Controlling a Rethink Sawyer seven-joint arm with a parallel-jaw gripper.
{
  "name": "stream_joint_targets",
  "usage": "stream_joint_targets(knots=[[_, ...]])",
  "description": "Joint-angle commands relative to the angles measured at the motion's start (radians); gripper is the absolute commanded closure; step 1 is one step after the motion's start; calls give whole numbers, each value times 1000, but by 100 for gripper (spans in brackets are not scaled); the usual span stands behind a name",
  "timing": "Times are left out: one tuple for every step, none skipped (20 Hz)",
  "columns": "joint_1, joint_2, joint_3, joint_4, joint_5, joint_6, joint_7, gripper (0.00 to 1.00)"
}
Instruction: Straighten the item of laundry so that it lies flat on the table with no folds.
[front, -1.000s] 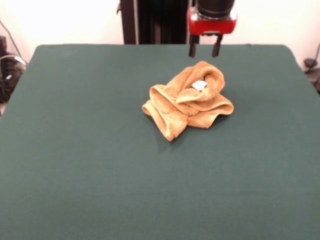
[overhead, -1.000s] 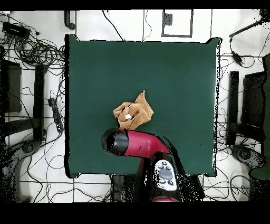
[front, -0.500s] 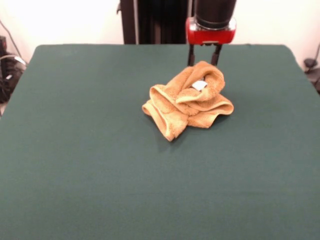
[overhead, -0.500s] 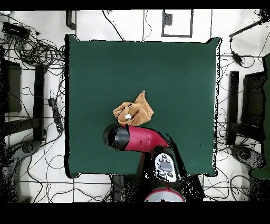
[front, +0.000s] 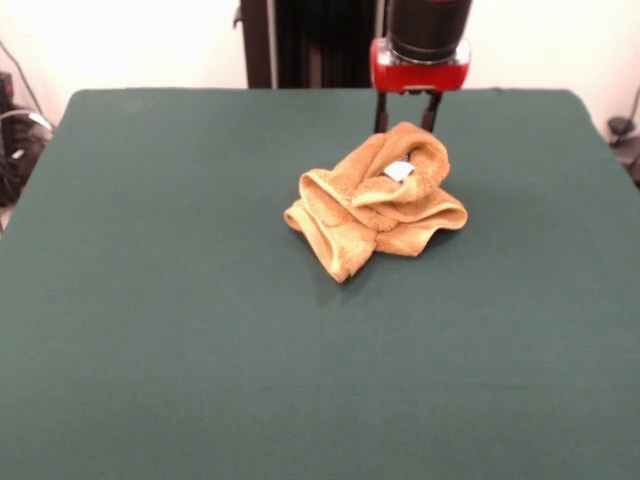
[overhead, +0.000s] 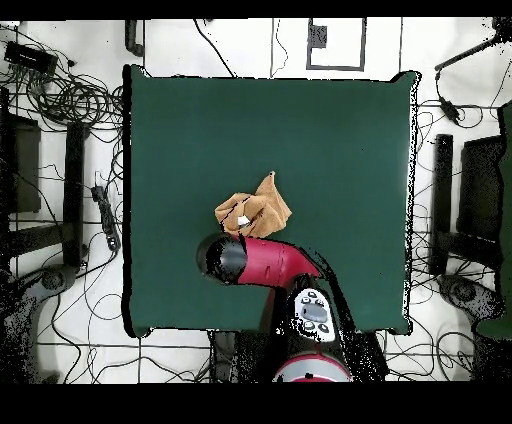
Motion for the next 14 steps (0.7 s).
stream_joint_targets(knots=[[-16, 1, 51, -40, -7, 83, 107, 0], [-13, -6, 51, -29, -5, 72, 115, 0], [-8, -12, 48, -16, 1, 63, 128, 0], [-6, -18, 47, -5, 2, 49, 135, 0], [-6, -19, 48, 1, 4, 41, 139, 0], [-5, -23, 49, 11, 5, 33, 144, 0], [-1, -28, 47, 21, 5, 23, 149, 0], [-1, -33, 50, 33, 5, 11, 152, 0], [-1, -39, 53, 46, 5, -1, 155, 0], [-3, -43, 57, 60, 6, -18, 160, 0], [-9, -38, 64, 70, 8, -41, 165, 0], [-13, -36, 71, 77, 8, -52, 164, 0], [-17, -33, 73, 79, 3, -66, 161, 0], [-17, -35, 76, 90, 3, -86, 167, 0]])
